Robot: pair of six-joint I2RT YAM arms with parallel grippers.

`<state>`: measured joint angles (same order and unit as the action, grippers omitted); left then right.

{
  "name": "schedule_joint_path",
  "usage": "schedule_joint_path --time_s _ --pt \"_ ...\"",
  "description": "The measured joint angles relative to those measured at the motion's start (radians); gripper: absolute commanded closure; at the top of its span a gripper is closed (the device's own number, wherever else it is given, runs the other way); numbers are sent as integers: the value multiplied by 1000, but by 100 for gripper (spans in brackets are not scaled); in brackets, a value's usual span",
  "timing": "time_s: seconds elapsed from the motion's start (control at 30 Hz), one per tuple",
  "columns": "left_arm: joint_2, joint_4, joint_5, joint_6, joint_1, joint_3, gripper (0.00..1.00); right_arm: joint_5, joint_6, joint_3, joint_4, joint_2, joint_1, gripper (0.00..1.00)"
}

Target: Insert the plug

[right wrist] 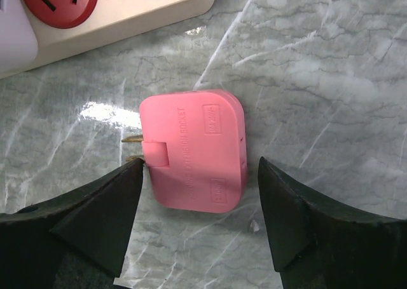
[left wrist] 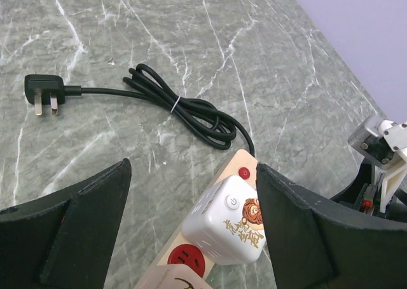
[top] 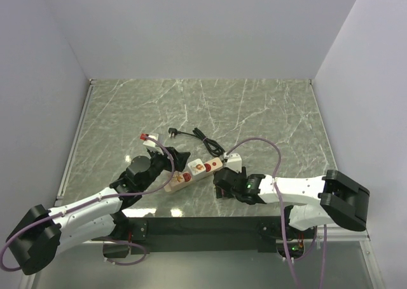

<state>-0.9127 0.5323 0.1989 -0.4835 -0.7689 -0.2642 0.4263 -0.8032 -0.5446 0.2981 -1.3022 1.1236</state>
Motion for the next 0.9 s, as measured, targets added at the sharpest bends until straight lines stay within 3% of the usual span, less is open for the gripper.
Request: schedule_joint_path --time_s 0.23,0.53,0.9 --pt "3 0 -1 0 0 0 15 9 -11 -13 18 -13 24 27" --pt "-1 0 -4 0 0 0 15 14 8 -13 19 -14 31 10" --pt "-1 1 -22 -3 0 0 15 22 34 14 36 140 33 7"
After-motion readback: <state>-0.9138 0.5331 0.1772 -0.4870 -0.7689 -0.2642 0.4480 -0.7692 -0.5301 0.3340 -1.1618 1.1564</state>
